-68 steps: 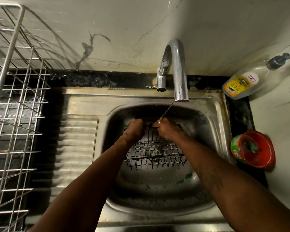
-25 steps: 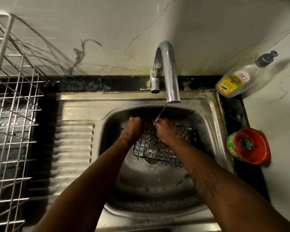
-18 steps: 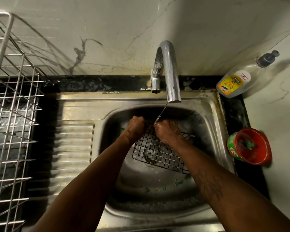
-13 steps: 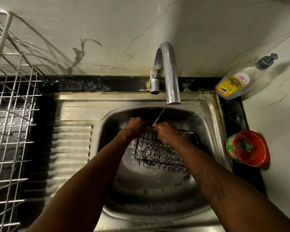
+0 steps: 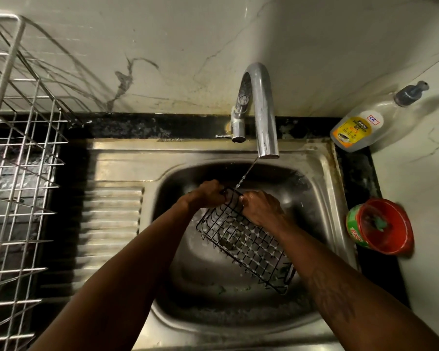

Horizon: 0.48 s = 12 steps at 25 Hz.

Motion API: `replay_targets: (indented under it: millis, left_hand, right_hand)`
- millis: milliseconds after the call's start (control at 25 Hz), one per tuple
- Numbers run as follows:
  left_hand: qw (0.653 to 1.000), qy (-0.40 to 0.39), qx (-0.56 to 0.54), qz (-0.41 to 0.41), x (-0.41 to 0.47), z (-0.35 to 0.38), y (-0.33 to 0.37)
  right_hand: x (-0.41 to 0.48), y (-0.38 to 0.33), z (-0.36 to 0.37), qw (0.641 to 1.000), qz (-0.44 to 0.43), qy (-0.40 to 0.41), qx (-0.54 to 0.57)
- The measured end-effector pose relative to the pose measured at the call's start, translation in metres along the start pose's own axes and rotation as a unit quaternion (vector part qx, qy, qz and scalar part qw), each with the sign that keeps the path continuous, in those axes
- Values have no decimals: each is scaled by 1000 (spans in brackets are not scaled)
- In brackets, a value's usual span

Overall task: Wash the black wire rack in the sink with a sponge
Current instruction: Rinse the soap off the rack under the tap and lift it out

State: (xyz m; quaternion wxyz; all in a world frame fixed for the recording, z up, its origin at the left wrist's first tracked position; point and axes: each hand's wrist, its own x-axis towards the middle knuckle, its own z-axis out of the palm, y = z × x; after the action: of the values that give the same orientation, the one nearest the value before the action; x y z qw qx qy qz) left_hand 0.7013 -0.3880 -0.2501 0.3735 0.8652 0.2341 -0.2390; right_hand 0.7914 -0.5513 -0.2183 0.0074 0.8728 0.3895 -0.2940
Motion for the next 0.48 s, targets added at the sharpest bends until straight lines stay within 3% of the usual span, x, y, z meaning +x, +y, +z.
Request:
replay_targets:
  millis: [320, 480]
  left_hand:
    - [999, 33, -25, 5, -3, 5, 15]
    - [999, 32, -1, 29, -2, 6, 24]
  right_hand:
    - [-11, -5, 2, 997, 22, 31, -64]
    - [-1, -8, 6, 1000, -16, 15, -23]
